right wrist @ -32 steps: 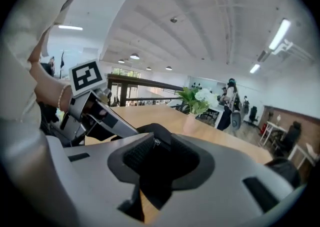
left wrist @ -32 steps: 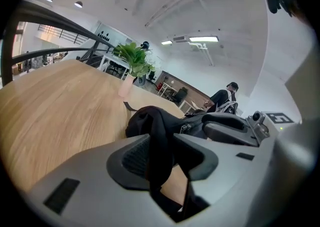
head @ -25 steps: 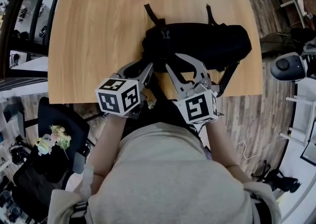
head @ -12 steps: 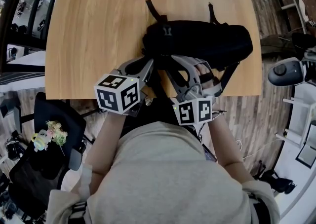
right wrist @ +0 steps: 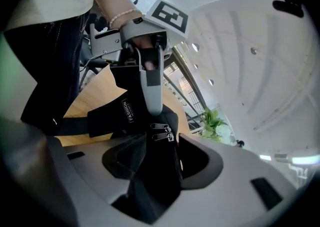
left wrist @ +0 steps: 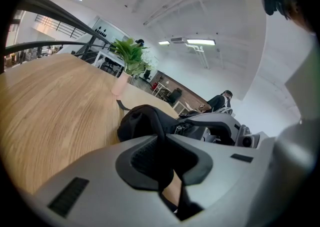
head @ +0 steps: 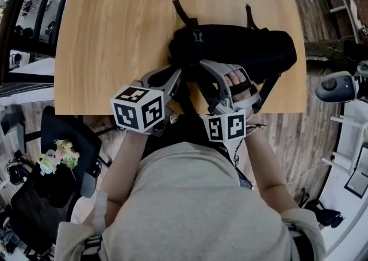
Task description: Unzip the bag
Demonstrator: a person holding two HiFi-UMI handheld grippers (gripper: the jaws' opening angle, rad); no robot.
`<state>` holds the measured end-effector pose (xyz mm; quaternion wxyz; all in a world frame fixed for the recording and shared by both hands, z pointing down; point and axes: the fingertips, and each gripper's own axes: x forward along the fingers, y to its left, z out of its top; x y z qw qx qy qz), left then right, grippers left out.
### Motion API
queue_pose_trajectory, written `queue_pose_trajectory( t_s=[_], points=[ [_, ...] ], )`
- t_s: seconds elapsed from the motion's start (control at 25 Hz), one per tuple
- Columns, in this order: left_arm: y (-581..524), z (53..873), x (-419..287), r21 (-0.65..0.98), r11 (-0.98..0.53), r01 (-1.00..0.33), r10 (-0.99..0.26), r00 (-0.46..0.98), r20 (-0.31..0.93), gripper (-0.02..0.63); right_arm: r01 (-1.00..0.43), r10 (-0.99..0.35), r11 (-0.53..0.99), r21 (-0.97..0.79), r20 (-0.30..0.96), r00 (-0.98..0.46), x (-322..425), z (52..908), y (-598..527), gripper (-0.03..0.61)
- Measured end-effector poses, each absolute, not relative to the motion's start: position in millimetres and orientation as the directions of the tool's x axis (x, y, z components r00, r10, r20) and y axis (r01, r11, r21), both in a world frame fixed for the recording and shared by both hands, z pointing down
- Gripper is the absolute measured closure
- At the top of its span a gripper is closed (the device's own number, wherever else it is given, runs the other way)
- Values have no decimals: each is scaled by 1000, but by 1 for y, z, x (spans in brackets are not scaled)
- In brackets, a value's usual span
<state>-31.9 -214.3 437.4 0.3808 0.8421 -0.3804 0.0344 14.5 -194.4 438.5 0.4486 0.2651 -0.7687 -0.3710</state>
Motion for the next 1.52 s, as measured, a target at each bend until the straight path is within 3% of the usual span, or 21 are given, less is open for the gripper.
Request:
queue_pose_trajectory(
  t_s=[0.4,0.56,0.64,1.04,1.28,1.52],
  points=[
    [-215,437,-32,621,-414,-665,-617,707,346,557,0,-754,538,843,481,-448,8,440,-201,399],
    [-215,438,-33,616,-417,-668,-617,706,348,557,-81,-750,571,817,479,-456,10,434,-197,405],
    [-216,438,-32,613,-417,-671,-619,703,350,557,-147,-745,596,790,475,-468,9,431,-196,445],
    [-215,439,-32,623,-418,-661,-615,711,342,557,-242,-765,574,782,406,-500,4,415,-191,428],
    [-214,438,-31,623,-430,-654,-604,721,340,557,-368,-814,539,758,356,-459,7,407,-188,469],
    [-216,438,-31,624,-439,-647,-593,730,339,557,-500,-834,544,674,367,-413,13,409,-193,472]
  ],
)
